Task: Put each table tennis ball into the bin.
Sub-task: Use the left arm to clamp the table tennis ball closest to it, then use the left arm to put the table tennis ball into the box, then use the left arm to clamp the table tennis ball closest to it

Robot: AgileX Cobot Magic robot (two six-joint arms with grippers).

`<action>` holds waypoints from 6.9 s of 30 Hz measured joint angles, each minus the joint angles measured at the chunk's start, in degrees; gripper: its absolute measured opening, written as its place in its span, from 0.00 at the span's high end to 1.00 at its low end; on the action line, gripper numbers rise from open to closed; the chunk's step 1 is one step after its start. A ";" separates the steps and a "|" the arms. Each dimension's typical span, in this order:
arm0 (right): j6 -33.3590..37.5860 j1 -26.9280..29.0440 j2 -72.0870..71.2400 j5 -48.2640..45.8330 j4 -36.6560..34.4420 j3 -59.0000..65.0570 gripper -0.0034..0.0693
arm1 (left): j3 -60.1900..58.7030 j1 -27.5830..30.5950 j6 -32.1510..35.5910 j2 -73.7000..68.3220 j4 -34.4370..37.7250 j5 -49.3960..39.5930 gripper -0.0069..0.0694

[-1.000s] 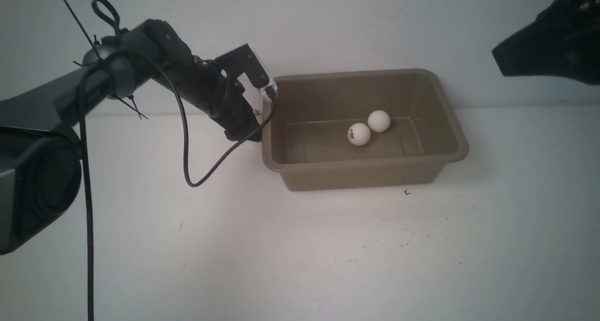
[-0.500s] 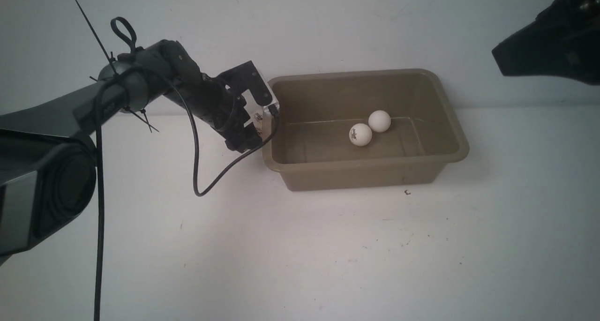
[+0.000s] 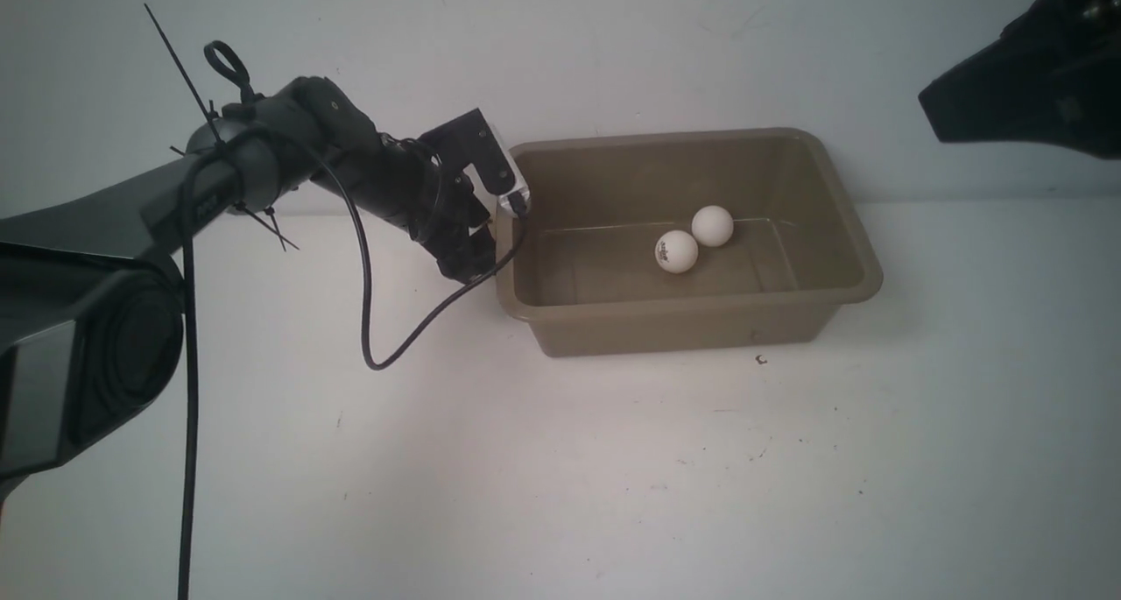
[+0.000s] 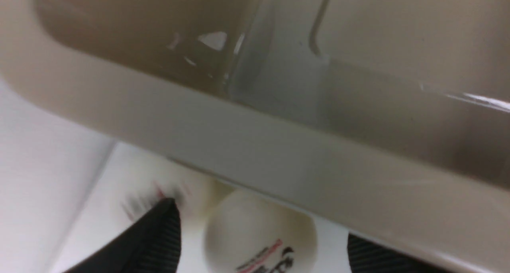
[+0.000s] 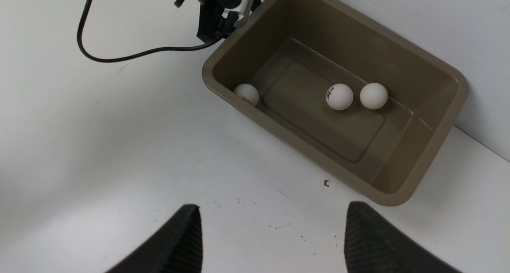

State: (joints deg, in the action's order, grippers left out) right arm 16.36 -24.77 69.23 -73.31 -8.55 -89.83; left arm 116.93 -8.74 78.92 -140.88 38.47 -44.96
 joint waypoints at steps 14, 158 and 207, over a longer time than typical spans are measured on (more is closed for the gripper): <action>0.00 0.00 0.00 0.00 -0.12 0.00 0.35 | 0.35 0.10 -2.52 1.45 -4.27 -2.83 0.45; 1.20 0.00 0.00 0.00 1.18 0.00 0.35 | 0.41 -1.73 24.72 -3.48 13.55 16.30 0.30; 1.20 0.00 0.00 0.00 1.32 0.00 0.35 | 0.41 -1.67 43.41 -6.89 36.86 16.49 0.43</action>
State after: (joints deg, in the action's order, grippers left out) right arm 17.56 -24.77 69.23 -73.31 -7.24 -89.83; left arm 117.33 -10.41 122.32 -147.77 75.34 -28.47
